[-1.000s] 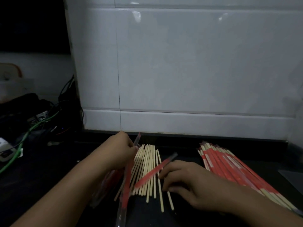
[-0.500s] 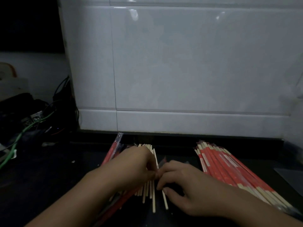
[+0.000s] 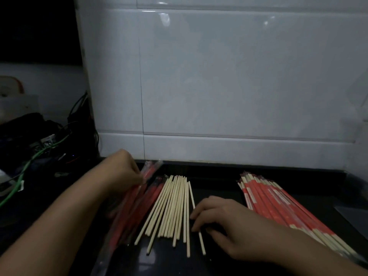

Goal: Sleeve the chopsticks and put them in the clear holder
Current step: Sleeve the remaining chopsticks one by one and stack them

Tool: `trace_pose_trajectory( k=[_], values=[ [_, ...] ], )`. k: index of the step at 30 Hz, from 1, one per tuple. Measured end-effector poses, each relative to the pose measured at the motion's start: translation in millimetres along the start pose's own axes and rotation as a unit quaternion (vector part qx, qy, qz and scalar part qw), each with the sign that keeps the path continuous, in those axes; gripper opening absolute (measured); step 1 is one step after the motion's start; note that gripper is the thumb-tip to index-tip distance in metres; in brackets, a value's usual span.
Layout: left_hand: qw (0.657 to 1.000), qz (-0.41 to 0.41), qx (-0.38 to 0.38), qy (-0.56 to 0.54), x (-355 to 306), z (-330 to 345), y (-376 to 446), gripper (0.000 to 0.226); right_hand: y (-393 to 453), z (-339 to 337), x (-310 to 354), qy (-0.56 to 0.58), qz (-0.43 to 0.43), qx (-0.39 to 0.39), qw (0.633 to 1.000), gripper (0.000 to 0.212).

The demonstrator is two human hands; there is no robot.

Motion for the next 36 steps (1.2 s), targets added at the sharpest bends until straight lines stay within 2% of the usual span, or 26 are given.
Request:
trace_pose_trajectory(
  k=[3,4,8,11,13,16,19,21,23,24,26,27,29,32,36],
  values=[
    [0.997,-0.023,0.055,0.059,15,13,4,0.011,2,1,-5,0.008,-0.003,0.010,1.000,0.024],
    [0.997,-0.022,0.053,0.060,15,16,6,0.014,3,1,-6,0.011,-0.008,0.007,1.000,0.023],
    [0.996,0.043,-0.044,0.063,-15,11,-2,0.023,5,0,-6,0.011,-0.033,-0.002,0.999,0.018],
    [0.985,0.135,-0.105,0.017,-54,8,-25,0.013,7,-3,-2,-0.014,-0.055,0.002,0.998,0.016],
    [0.978,0.173,-0.110,-0.025,-66,11,-33,0.009,9,-2,1,-0.041,-0.064,0.007,0.997,0.019],
    [0.978,0.178,-0.088,-0.063,-62,17,-30,0.008,9,1,7,-0.058,-0.088,0.009,0.994,0.021],
    [0.976,0.178,-0.072,-0.103,-54,22,-20,0.014,9,-1,11,-0.051,-0.111,-0.030,0.992,0.016],
    [0.970,0.181,-0.055,-0.155,-49,23,-17,0.020,9,-13,13,0.001,-0.126,-0.115,0.985,0.014],
    [0.965,0.183,-0.039,-0.187,-49,26,-16,0.022,2,-37,12,0.079,-0.112,-0.267,0.954,0.014],
    [0.964,0.185,-0.035,-0.190,-50,27,-17,0.021,-6,-51,9,0.116,-0.098,-0.356,0.922,0.017],
    [0.962,0.191,-0.034,-0.191,-53,28,-18,0.020,-22,-75,-3,0.210,-0.060,-0.509,0.833,0.024],
    [0.962,0.196,-0.033,-0.189,-55,29,-18,0.019,-30,-84,-10,0.244,-0.039,-0.558,0.792,0.027],
    [0.961,0.209,-0.024,-0.179,-59,32,-21,0.017,-42,-100,-23,0.269,0.000,-0.611,0.744,0.035],
    [0.959,0.228,-0.004,-0.169,-65,35,-26,0.021,-53,-108,-45,0.335,0.028,-0.639,0.692,0.048],
    [0.961,0.241,-0.003,-0.134,-68,35,-28,0.022,-53,-106,-54,0.374,0.044,-0.643,0.666,0.046]
  ],
)
Point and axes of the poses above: each hand's wrist, its own y-axis towards the middle knuckle, its own z-axis out of the palm, x = y × z, the point moved 5 cm from there along y, towards the middle knuckle, and after that the axes turned 9 degrees about y, right-handed, at the moved point
